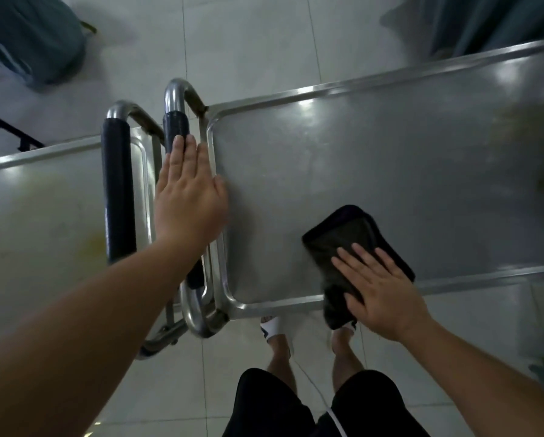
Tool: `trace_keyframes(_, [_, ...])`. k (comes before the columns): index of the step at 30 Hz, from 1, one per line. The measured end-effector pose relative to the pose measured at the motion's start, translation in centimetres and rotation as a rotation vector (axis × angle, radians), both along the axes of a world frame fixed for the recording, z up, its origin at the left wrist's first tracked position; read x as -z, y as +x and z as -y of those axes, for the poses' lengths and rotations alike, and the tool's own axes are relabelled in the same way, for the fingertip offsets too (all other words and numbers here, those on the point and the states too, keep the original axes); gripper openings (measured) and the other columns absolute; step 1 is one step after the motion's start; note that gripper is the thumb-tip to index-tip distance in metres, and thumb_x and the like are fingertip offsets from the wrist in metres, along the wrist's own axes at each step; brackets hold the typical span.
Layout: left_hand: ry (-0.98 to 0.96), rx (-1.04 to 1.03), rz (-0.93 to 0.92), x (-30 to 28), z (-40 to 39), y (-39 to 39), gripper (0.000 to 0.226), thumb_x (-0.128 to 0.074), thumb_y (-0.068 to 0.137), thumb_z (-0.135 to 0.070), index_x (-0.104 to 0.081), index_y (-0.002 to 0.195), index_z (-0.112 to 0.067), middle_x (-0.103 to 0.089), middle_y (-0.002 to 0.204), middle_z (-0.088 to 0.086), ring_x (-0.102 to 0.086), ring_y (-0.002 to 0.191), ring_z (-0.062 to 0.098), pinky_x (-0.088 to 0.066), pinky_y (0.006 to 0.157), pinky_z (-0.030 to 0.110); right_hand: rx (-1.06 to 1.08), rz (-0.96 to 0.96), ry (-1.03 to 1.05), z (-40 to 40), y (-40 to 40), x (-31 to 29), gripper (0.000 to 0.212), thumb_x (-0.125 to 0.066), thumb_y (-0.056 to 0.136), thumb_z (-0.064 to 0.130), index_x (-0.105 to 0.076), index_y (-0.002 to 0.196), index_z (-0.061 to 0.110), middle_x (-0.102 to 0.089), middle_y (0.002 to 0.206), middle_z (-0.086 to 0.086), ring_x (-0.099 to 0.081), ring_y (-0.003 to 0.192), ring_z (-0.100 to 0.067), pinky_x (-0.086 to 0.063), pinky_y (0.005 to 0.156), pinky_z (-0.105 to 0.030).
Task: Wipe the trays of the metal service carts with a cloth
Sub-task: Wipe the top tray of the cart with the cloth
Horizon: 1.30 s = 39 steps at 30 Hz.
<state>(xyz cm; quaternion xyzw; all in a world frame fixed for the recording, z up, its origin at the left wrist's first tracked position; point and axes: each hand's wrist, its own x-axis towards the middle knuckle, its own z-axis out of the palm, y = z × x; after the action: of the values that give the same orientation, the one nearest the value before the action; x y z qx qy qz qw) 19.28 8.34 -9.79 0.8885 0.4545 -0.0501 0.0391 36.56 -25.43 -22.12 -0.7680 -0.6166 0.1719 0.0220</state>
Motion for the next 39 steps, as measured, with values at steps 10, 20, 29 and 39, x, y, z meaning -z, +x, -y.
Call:
trace_keyframes(10, [0.063, 0.021, -0.046, -0.5, 0.6, 0.4, 0.066, -0.017, 0.111, -0.046, -0.015, 0.168, -0.014, -0.007, 0.178, 0.003, 0.008, 0.163, 0.016, 0.0, 0.131, 0.043, 0.361, 0.057, -0.15, 7.7, 13.9, -0.8, 0.071, -0.026, 0.102, 0.057, -0.023, 0.167, 0.028, -0.02, 0.173, 0.004, -0.016, 0.161, -0.023, -0.015, 0.129, -0.053])
trace_keyframes(20, [0.192, 0.321, -0.308, -0.2, 0.9, 0.4, 0.061, -0.033, 0.11, -0.038, -0.024, 0.167, -0.017, -0.026, 0.172, 0.011, -0.024, 0.159, 0.03, -0.017, 0.127, 0.052, 0.337, 0.048, -0.165, 7.7, 14.2, -0.3, 0.073, -0.015, 0.1, 0.063, 0.001, 0.165, 0.035, 0.002, 0.174, 0.011, 0.005, 0.162, -0.017, 0.0, 0.13, -0.048])
trace_keyframes(29, [-0.327, 0.21, -0.139, 4.0, 10.7, 13.8, 0.067, -0.039, 0.105, -0.047, -0.024, 0.166, -0.024, -0.022, 0.175, 0.004, -0.03, 0.156, 0.03, -0.027, 0.124, 0.046, 0.329, -0.003, -0.293, 7.2, 14.4, -1.4, 0.074, 0.001, 0.095, 0.067, 0.024, 0.16, 0.039, 0.024, 0.171, 0.014, 0.029, 0.156, -0.014, 0.015, 0.128, -0.044])
trace_keyframes(39, [-0.381, 0.126, 0.113, 8.2, 18.6, 22.1, 0.065, -0.03, 0.11, -0.042, -0.01, 0.17, -0.024, 0.0, 0.178, -0.002, 0.007, 0.163, 0.016, 0.007, 0.129, 0.035, 0.395, 0.027, -0.071, 4.7, 14.1, -0.5, 0.072, -0.03, 0.106, 0.058, -0.007, 0.169, 0.032, -0.009, 0.175, 0.007, 0.001, 0.163, -0.021, -0.008, 0.13, -0.05])
